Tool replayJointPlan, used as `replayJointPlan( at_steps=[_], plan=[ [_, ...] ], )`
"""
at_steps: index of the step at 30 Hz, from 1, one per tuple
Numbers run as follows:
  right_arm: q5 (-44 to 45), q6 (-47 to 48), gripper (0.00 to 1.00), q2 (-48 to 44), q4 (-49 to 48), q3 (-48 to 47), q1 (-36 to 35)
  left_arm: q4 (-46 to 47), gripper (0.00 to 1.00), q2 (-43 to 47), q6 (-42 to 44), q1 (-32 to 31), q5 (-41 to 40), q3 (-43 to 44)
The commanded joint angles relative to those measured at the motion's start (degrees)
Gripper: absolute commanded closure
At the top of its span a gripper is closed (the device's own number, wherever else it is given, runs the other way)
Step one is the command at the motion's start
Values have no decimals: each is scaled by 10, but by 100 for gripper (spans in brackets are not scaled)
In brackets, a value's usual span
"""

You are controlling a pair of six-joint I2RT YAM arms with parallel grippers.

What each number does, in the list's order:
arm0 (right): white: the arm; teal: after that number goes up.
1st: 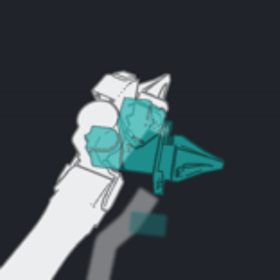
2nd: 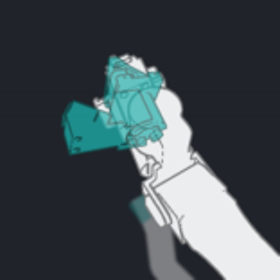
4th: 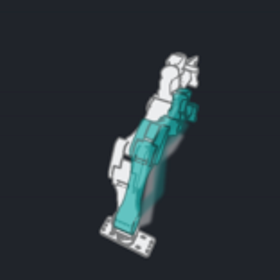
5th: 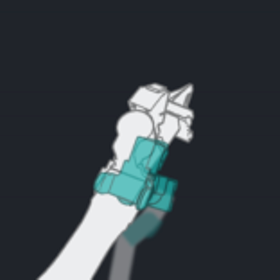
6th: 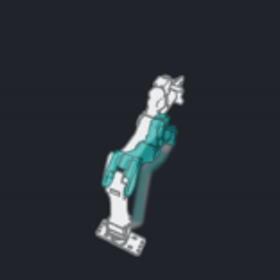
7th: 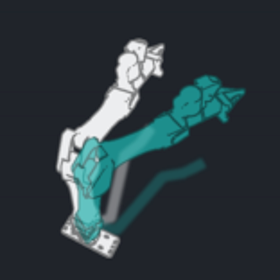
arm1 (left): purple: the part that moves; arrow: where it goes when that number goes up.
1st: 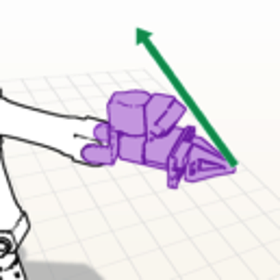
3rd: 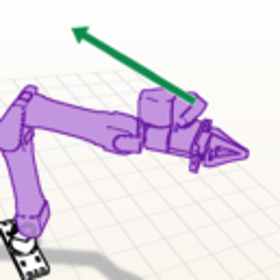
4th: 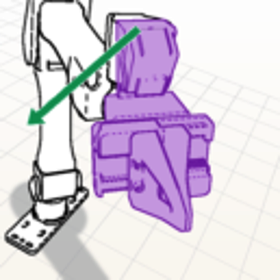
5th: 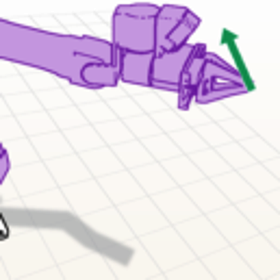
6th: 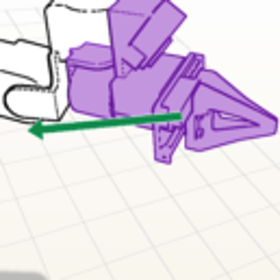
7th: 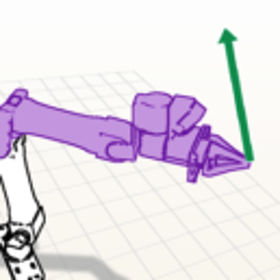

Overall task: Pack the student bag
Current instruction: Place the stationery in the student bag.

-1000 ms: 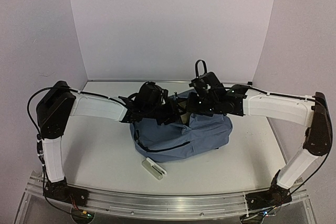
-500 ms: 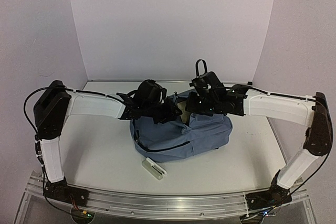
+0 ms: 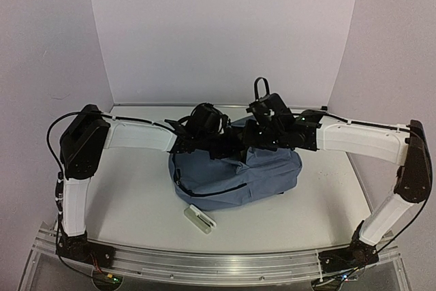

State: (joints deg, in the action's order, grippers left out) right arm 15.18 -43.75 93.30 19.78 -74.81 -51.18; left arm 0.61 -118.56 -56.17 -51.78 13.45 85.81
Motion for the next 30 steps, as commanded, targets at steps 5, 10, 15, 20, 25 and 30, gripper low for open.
replayJointPlan(
  at_steps=[5, 10, 15, 20, 25, 30],
  plan=[
    [-2, -4, 100, -47, -62, -1, -9, 51, 83, -29, 22, -15, 33, 40],
    [-2, -4, 100, -44, -61, -1, -9, 52, 74, 12, 36, -15, 7, 4],
    [1, -1, 100, -49, -61, -1, -9, 35, 52, 116, 79, -15, -27, -80],
    [4, 5, 100, -51, -61, -4, -9, -8, 37, 242, 114, -15, -66, -183],
    [13, 6, 100, -47, -61, 0, -9, -101, 24, 352, 144, -14, -92, -235],
    [7, 25, 74, -47, -60, 2, -9, -188, 19, 416, 136, 8, -106, -243]
  ],
)
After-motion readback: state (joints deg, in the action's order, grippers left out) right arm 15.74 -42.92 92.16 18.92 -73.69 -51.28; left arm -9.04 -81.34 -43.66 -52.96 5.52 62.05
